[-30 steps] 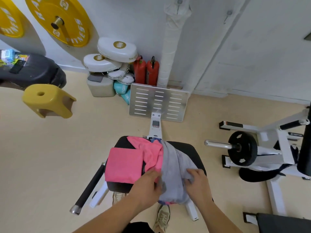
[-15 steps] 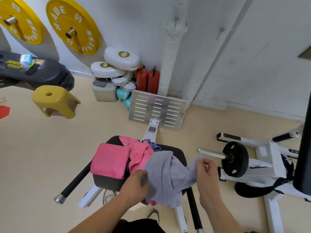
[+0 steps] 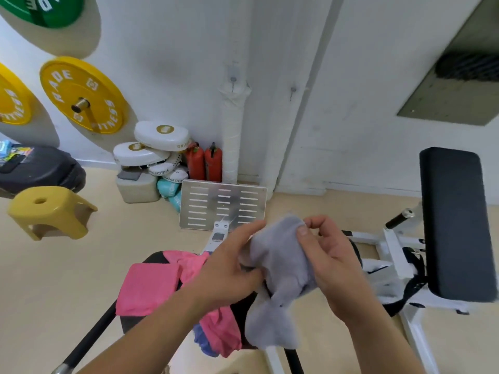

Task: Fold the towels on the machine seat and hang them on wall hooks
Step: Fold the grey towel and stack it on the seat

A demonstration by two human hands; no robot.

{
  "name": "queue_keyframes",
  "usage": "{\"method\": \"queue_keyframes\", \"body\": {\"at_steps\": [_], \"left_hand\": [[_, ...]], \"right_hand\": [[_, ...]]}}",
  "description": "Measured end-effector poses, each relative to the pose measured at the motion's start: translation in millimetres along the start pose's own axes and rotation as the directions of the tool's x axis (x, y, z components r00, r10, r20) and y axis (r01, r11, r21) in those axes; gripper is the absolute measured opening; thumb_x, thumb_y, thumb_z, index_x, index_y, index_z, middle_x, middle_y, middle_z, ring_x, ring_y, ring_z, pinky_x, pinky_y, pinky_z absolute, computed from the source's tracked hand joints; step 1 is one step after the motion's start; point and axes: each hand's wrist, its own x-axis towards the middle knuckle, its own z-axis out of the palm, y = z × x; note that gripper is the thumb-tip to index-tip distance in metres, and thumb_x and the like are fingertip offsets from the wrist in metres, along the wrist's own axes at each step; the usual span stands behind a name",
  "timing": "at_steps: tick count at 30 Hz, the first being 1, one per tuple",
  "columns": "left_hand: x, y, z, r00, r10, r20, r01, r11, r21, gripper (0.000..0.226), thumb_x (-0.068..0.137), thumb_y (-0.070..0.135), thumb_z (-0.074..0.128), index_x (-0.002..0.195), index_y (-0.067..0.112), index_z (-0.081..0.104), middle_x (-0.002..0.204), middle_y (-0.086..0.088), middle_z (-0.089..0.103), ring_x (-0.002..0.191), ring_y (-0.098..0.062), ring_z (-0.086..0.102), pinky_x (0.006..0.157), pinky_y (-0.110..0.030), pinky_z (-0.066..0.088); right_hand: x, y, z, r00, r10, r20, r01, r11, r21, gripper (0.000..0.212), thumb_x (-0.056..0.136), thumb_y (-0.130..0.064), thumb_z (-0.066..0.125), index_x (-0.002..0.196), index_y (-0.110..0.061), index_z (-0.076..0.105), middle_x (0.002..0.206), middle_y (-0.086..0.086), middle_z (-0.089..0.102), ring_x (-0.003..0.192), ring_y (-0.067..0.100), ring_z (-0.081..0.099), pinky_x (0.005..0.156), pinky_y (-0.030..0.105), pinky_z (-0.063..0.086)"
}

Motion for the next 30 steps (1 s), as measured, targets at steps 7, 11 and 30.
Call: {"method": "queue_keyframes", "body": {"at_steps": [7, 11, 30], "left_hand": [[17.9, 50.5, -19.3, 0.98, 0.022, 0.196, -0.029, 0.999, 0.032, 0.026, 0.073, 0.035, 0.086, 0.08, 0.016, 0.07, 0.071, -0.004, 0.066, 0.067, -0.015, 0.059, 0.066, -0.042, 0.053], [11.8, 86.7, -15.3, 0.979, 0.06, 0.197, -0.006, 0.964, -0.266, 0.034, 0.07, 0.027, 0.09, 0.098, 0.014, 0.076, 0.089, -0.012, 0.074, 0.082, -0.018, 0.067, 0.077, -0.039, 0.055], [-6.4, 86.6, 24.9, 0.997, 0.071, 0.031, -0.063, 0.976, -0.21, 0.017, 0.101, 0.027, 0.059, 0.092, 0.022, 0.072, 0.088, -0.006, 0.074, 0.081, -0.016, 0.064, 0.084, -0.04, 0.057]], "right_hand": [[-12.1, -53.3, -41.7, 0.946, -0.191, -0.262, 0.178, 0.981, -0.071, 0.009, 0.102, -0.031, 0.059, 0.093, -0.029, 0.059, 0.066, 0.026, 0.048, 0.064, 0.027, 0.045, 0.062, 0.044, 0.039], [-21.1, -64.9, -46.9, 0.962, -0.219, -0.163, 0.193, 0.968, -0.161, 0.009, 0.099, -0.023, 0.066, 0.09, -0.026, 0.066, 0.076, 0.037, 0.052, 0.065, 0.025, 0.044, 0.062, 0.042, 0.038], [-39.3, -46.9, -35.3, 0.99, -0.138, -0.013, 0.128, 0.949, -0.288, 0.012, 0.091, -0.042, 0.073, 0.096, -0.031, 0.074, 0.093, -0.003, 0.077, 0.091, 0.016, 0.074, 0.081, 0.038, 0.063]]}}
